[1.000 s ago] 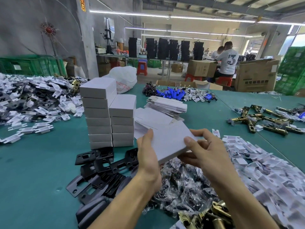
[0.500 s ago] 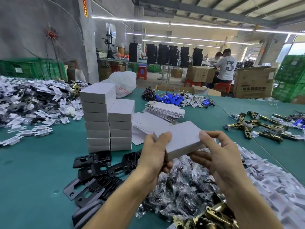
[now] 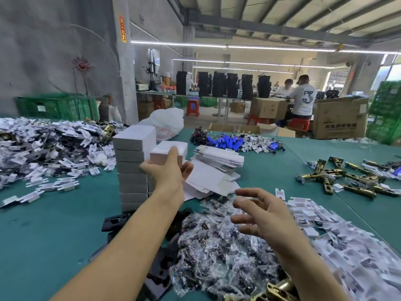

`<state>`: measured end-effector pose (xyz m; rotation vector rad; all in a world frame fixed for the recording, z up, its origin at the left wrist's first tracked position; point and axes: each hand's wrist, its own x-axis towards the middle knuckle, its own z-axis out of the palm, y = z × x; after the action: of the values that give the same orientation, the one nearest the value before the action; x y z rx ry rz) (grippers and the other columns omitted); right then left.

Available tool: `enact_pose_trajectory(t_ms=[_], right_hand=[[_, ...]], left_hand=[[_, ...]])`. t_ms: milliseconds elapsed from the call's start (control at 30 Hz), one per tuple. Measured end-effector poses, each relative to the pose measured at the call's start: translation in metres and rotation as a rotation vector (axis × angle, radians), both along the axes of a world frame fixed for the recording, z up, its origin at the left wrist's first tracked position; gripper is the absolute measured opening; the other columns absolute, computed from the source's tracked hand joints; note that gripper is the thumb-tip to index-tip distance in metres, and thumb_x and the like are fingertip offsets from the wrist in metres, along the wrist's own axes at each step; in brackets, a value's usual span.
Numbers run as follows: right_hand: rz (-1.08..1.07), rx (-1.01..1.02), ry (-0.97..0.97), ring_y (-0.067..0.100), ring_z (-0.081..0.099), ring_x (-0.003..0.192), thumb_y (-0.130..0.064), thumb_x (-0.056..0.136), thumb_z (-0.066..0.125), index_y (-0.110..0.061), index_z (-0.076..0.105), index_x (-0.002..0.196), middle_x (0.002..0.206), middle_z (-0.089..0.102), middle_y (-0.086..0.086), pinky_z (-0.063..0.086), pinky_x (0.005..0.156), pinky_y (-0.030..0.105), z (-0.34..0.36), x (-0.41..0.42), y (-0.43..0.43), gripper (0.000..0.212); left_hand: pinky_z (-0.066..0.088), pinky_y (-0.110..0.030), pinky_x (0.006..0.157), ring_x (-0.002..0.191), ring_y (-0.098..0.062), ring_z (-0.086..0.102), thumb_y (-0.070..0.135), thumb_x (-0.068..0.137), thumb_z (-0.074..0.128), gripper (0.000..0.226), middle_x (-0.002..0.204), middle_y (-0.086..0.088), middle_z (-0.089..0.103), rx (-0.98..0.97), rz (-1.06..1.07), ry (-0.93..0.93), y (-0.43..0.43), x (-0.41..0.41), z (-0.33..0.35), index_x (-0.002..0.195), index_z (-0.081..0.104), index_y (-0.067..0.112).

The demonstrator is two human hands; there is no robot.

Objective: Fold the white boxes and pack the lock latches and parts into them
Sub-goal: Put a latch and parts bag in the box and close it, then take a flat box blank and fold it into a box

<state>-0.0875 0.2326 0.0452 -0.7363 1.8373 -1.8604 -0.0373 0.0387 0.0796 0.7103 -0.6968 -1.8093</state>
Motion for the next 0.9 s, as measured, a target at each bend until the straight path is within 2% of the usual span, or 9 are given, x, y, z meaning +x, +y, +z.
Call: enact_pose_trajectory(t_ms=[100, 200, 400, 533, 600, 667, 800, 900], right_hand=[[0.019, 0.005, 0.011, 0.020, 0.071, 0.072, -0.020, 0.094, 0.065, -0.023, 0.071, 0.102, 0.094, 0.074, 0.005, 0.058, 0.062, 0.028, 0.001, 0.000, 0.000, 0.011], [0.040, 0.013, 0.015, 0.019, 0.071, 0.073, -0.020, 0.094, 0.065, -0.023, 0.071, 0.101, 0.094, 0.074, 0.005, 0.058, 0.064, 0.029, 0.001, 0.001, 0.001, 0.011], [0.054, 0.032, 0.013, 0.019, 0.071, 0.073, -0.020, 0.094, 0.064, -0.023, 0.071, 0.102, 0.095, 0.073, 0.007, 0.056, 0.062, 0.025, 0.000, 0.002, 0.001, 0.010], [0.052, 0.040, 0.007, 0.019, 0.071, 0.072, -0.020, 0.093, 0.065, -0.022, 0.071, 0.100, 0.093, 0.074, 0.007, 0.056, 0.062, 0.025, -0.001, 0.001, 0.001, 0.010], [0.053, 0.043, 0.005, 0.019, 0.071, 0.072, -0.020, 0.093, 0.065, -0.023, 0.072, 0.100, 0.092, 0.074, 0.007, 0.056, 0.062, 0.026, -0.001, 0.001, 0.000, 0.010], [0.050, 0.044, 0.007, 0.019, 0.071, 0.072, -0.020, 0.093, 0.065, -0.023, 0.072, 0.099, 0.092, 0.074, 0.007, 0.057, 0.062, 0.026, -0.001, 0.001, 0.000, 0.010], [0.055, 0.055, 0.006, 0.018, 0.070, 0.071, -0.020, 0.093, 0.065, -0.023, 0.072, 0.100, 0.091, 0.074, 0.005, 0.056, 0.062, 0.025, 0.000, 0.001, 0.001, 0.010], [0.055, 0.068, 0.014, 0.018, 0.070, 0.071, -0.020, 0.094, 0.064, -0.022, 0.071, 0.100, 0.090, 0.075, 0.004, 0.057, 0.063, 0.026, 0.000, 0.002, 0.002, 0.010]], left_hand=[[0.062, -0.032, 0.055, 0.065, -0.024, 0.063, 0.010, 0.090, 0.074, 0.055, 0.104, -0.014, 0.048, 0.074, 0.027, 0.023, -0.003, -0.003, 0.001, 0.117, 0.028, 0.022], [0.063, -0.033, 0.059, 0.069, -0.021, 0.064, 0.008, 0.085, 0.079, 0.060, 0.101, -0.009, 0.046, 0.139, 0.099, 0.043, -0.004, -0.005, 0.001, 0.112, 0.027, 0.020], [0.058, -0.024, 0.048, 0.068, -0.016, 0.065, 0.005, 0.085, 0.078, 0.056, 0.117, -0.013, 0.053, 0.258, 0.166, 0.083, -0.009, -0.011, 0.005, 0.113, 0.030, 0.015], [0.058, -0.021, 0.052, 0.069, -0.014, 0.068, 0.014, 0.087, 0.078, 0.032, 0.088, -0.010, 0.064, 0.258, 0.102, 0.045, -0.013, -0.014, 0.002, 0.086, 0.047, 0.008], [0.061, -0.025, 0.056, 0.068, -0.016, 0.070, 0.017, 0.088, 0.077, 0.027, 0.088, -0.012, 0.067, 0.238, 0.054, 0.032, -0.016, -0.014, 0.000, 0.091, 0.053, 0.004], [0.060, -0.028, 0.053, 0.063, -0.018, 0.070, 0.019, 0.088, 0.077, 0.030, 0.089, -0.014, 0.068, 0.207, 0.028, 0.005, -0.021, -0.014, -0.002, 0.099, 0.054, 0.004], [0.054, -0.025, 0.044, 0.043, -0.011, 0.064, 0.028, 0.086, 0.080, 0.037, 0.082, -0.010, 0.065, 0.137, 0.054, -0.110, -0.028, -0.018, -0.010, 0.084, 0.049, 0.009], [0.051, -0.023, 0.042, 0.036, -0.009, 0.059, 0.030, 0.086, 0.079, 0.038, 0.073, -0.008, 0.062, 0.103, 0.073, -0.138, -0.029, -0.022, -0.015, 0.080, 0.048, 0.011]])
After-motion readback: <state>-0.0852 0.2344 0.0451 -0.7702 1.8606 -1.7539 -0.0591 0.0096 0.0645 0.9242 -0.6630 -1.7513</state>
